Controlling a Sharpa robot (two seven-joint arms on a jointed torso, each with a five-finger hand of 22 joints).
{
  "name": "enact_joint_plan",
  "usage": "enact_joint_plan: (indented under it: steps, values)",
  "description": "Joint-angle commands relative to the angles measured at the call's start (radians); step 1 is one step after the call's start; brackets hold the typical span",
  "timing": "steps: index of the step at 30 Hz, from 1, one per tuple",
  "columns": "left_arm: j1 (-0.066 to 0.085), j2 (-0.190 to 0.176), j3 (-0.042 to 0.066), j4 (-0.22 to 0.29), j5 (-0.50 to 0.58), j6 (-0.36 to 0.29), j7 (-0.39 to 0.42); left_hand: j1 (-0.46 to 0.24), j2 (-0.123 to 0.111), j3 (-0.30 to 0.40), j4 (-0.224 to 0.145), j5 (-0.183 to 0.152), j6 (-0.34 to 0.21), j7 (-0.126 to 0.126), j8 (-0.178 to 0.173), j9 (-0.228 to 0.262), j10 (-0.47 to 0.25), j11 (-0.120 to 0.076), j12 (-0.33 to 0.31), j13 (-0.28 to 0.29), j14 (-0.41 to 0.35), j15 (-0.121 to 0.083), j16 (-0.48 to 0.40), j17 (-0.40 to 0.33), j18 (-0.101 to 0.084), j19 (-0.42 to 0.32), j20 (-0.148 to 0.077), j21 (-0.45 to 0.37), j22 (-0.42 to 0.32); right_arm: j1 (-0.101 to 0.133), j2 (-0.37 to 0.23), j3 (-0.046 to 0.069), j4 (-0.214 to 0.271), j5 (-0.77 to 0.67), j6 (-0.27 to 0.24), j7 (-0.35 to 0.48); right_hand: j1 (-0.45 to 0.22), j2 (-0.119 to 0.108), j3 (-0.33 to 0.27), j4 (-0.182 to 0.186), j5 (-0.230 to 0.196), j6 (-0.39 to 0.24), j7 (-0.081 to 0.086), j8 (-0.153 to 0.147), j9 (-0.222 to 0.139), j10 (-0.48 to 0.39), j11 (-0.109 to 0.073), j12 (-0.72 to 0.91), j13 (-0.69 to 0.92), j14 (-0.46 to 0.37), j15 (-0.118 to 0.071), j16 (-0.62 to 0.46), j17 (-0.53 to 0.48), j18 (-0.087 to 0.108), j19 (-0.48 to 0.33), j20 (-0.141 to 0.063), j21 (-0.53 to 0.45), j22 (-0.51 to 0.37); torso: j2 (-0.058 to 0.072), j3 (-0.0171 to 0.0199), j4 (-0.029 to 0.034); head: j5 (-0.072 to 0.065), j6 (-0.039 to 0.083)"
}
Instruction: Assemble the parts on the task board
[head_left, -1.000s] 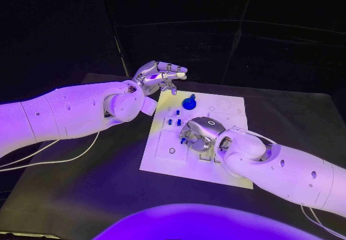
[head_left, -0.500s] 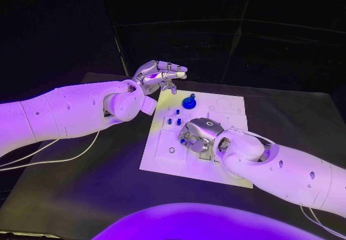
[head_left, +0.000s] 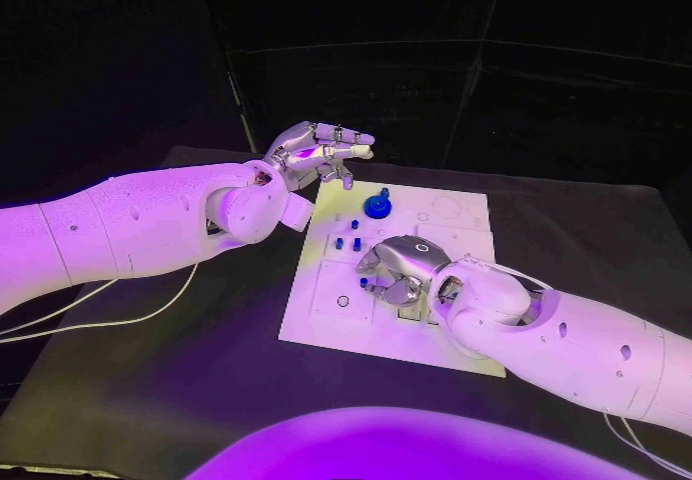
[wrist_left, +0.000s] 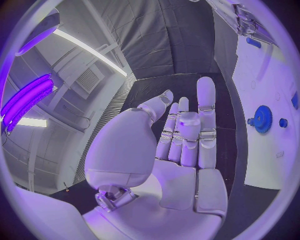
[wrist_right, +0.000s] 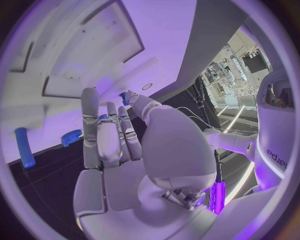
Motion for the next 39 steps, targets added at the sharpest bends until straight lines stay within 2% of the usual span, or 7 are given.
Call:
enact_joint_plan:
  steps: [1, 8, 11, 17, 24, 29, 39]
  values:
    - [0.002, -0.001, 0.001, 0.001, -0.005, 0.017, 0.002, -0.002, 0.009, -0.006, 0.0, -0.002, -0.007, 0.003, -0.006, -0.001, -0.008, 0.0, 0.004, -0.001, -0.005, 0.003, 0.001, -0.001, 0.012, -0.003, 0.004, -0.004, -0.002, 0.0, -0.01, 0.0, 0.015, 0.005, -0.087, -0.008, 0.002, -0.006, -0.007, 0.0, -0.003, -0.006, 0.001, 0.002, 0.002, -0.006, -0.002, 0.007, 0.002, 0.006, 0.009, -0.006, 0.0, 0.014, -0.001, -0.001, 0.001, 0.002, 0.0, 0.0003, 0.0, 0.0, 0.0]
    - [0.002, -0.004, 0.001, -0.002, -0.018, 0.019, -0.001, -0.002, 0.008, -0.007, 0.0, -0.003, -0.008, 0.004, -0.006, -0.001, -0.01, 0.0, 0.004, -0.001, -0.006, 0.003, 0.0, -0.003, 0.012, -0.004, 0.004, -0.004, -0.002, 0.0, -0.076, 0.0, 0.079, 0.048, -0.179, -0.023, 0.006, -0.004, -0.012, -0.003, 0.016, 0.018, 0.005, 0.015, 0.007, 0.0, -0.001, 0.031, 0.005, 0.009, 0.009, -0.006, -0.005, 0.015, 0.005, -0.002, 0.003, 0.001, -0.003, 0.0005, -0.0023, -0.001, 0.003]
    - [0.002, -0.006, 0.001, -0.003, -0.02, 0.019, -0.001, -0.002, 0.008, -0.007, 0.0, -0.003, -0.009, 0.004, -0.006, -0.001, -0.01, 0.0, 0.004, -0.001, -0.006, 0.003, 0.0, -0.003, 0.012, -0.004, 0.005, -0.004, -0.002, 0.004, -0.117, 0.001, 0.115, 0.079, -0.183, -0.026, 0.006, -0.005, -0.014, -0.003, 0.019, 0.026, 0.003, 0.018, 0.008, 0.006, -0.003, 0.041, 0.006, 0.011, 0.008, -0.002, -0.001, 0.015, 0.007, -0.002, 0.004, 0.001, -0.003, 0.0002, -0.0032, -0.005, 0.007]
    - [0.002, -0.007, 0.0, -0.007, -0.022, 0.021, -0.002, -0.002, 0.008, -0.007, 0.0, -0.003, -0.009, 0.004, -0.006, -0.001, -0.011, 0.001, 0.004, -0.001, -0.007, 0.004, 0.0, -0.003, 0.012, -0.004, 0.005, -0.004, -0.002, 0.056, -0.183, 0.003, 0.136, 0.15, -0.108, -0.026, -0.015, -0.023, -0.04, 0.006, 0.034, 0.026, -0.009, 0.013, 0.005, 0.029, -0.013, 0.062, 0.003, 0.015, 0.001, 0.003, 0.004, 0.015, 0.009, -0.007, 0.004, -0.001, -0.003, 0.0012, -0.0063, -0.02, 0.018]
    - [0.001, -0.006, 0.0, -0.01, -0.022, 0.023, -0.002, -0.002, 0.008, -0.007, 0.0, -0.003, -0.009, 0.004, -0.006, -0.001, -0.011, 0.001, 0.004, -0.001, -0.007, 0.004, 0.0, -0.003, 0.012, -0.004, 0.005, -0.004, -0.002, 0.11, -0.23, 0.012, 0.11, 0.151, 0.013, -0.011, -0.018, -0.026, -0.06, 0.009, 0.024, 0.022, -0.018, 0.008, 0.004, 0.047, -0.021, 0.065, -0.001, 0.023, -0.006, 0.02, 0.03, 0.015, 0.016, -0.013, 0.009, 0.003, -0.002, -0.0001, -0.004, -0.041, 0.027]
    - [0.001, -0.005, -0.008, -0.011, -0.022, 0.024, -0.002, -0.002, 0.008, -0.007, 0.0, -0.003, -0.009, 0.004, -0.006, -0.001, -0.011, 0.001, 0.004, -0.001, -0.007, 0.004, 0.0, -0.003, 0.012, -0.004, 0.005, -0.004, -0.002, 0.122, -0.236, 0.014, 0.083, 0.116, 0.043, -0.008, -0.01, -0.03, -0.076, 0.004, 0.021, 0.019, -0.021, 0.005, 0.004, 0.028, -0.022, 0.052, -0.003, 0.021, -0.005, 0.017, 0.021, 0.015, 0.015, -0.014, 0.006, -0.002, -0.003, 0.0015, -0.0053, -0.045, 0.034]
    - [0.001, -0.002, -0.016, -0.012, -0.022, 0.029, -0.002, -0.004, 0.007, -0.011, 0.0, -0.003, -0.011, 0.004, -0.006, 0.0, -0.015, 0.002, 0.006, -0.001, -0.009, 0.005, 0.0, -0.006, 0.012, -0.005, 0.006, -0.005, -0.002, 0.131, -0.22, 0.014, 0.043, 0.081, 0.155, -0.011, 0.004, -0.03, -0.134, -0.002, 0.016, 0.006, -0.027, 0.002, 0.003, -0.022, -0.016, 0.031, -0.002, 0.017, 0.0, 0.01, 0.003, 0.014, 0.011, -0.012, 0.001, -0.008, -0.001, -0.0002, -0.004, -0.052, 0.035]
